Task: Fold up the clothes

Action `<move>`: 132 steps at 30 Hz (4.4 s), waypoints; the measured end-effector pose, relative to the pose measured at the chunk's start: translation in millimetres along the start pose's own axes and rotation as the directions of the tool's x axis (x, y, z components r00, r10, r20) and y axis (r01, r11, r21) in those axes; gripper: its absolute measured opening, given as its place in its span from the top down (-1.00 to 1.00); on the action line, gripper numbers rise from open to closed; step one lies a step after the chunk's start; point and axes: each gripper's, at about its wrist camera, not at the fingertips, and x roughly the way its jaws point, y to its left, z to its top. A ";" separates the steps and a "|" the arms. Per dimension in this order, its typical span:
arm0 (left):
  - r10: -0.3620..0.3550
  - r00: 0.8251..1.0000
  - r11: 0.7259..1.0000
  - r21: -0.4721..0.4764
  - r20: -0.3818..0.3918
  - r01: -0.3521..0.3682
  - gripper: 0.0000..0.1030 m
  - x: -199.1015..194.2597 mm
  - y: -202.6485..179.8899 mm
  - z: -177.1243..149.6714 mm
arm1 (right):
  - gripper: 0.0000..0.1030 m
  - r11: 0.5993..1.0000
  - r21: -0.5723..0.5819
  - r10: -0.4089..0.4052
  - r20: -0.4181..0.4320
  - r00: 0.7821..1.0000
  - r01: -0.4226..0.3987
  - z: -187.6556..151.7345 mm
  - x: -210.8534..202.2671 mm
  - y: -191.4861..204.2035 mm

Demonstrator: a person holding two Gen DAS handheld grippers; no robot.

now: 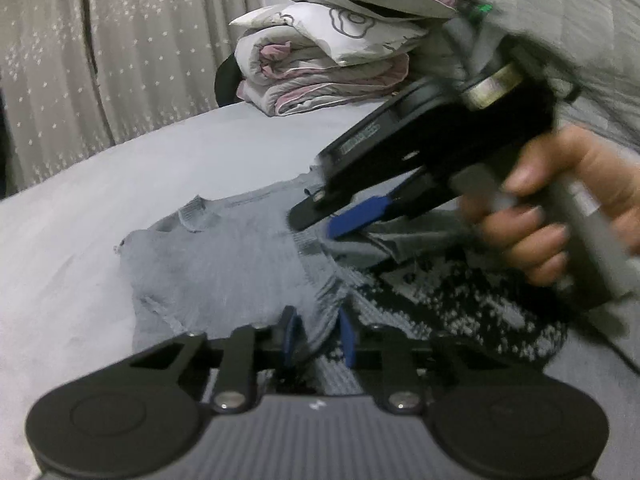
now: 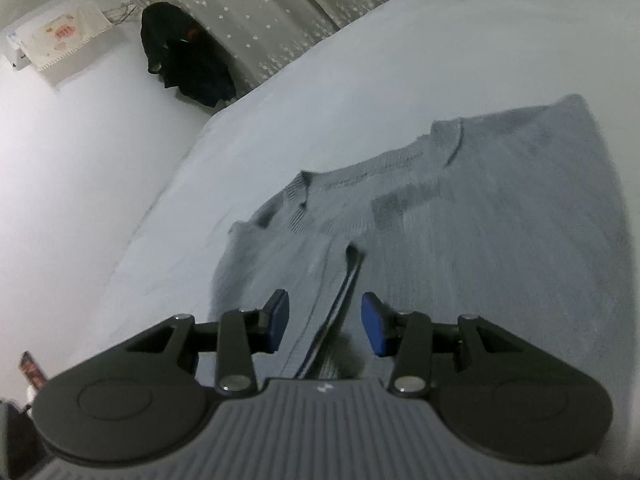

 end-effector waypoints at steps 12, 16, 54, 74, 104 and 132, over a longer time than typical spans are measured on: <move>-0.035 0.998 0.988 -0.149 0.054 0.042 0.90 13.3 -0.6 18.2 | 0.90 0.990 -0.135 -0.007 0.150 0.989 0.028 22.1 8.6 0.4; -0.089 0.996 0.982 -0.163 0.018 0.090 0.80 22.8 4.9 20.2 | 0.90 0.983 -0.153 -0.082 0.144 0.986 0.104 18.7 16.0 -3.2; 0.156 0.988 0.744 -0.660 0.023 -0.102 0.65 97.6 162.1 11.7 | 0.75 1.000 -0.013 0.013 0.187 0.982 -0.011 13.6 13.3 -34.1; 0.067 0.995 0.863 -0.496 -0.073 -0.094 -0.09 -35.4 71.6 -18.3 | 0.07 0.982 0.138 -0.151 0.199 0.968 0.125 -19.0 -83.2 -22.7; -0.057 0.991 0.986 -0.162 -0.119 0.038 0.01 -200.7 -48.6 -129.5 | 0.07 0.978 0.050 -0.207 0.061 0.976 0.204 -184.4 -193.7 41.5; -0.272 0.962 0.954 -0.131 -0.013 0.268 0.43 -228.4 -50.3 -119.6 | 0.07 0.995 -0.093 -0.032 -0.008 0.999 0.031 -227.9 -176.0 95.0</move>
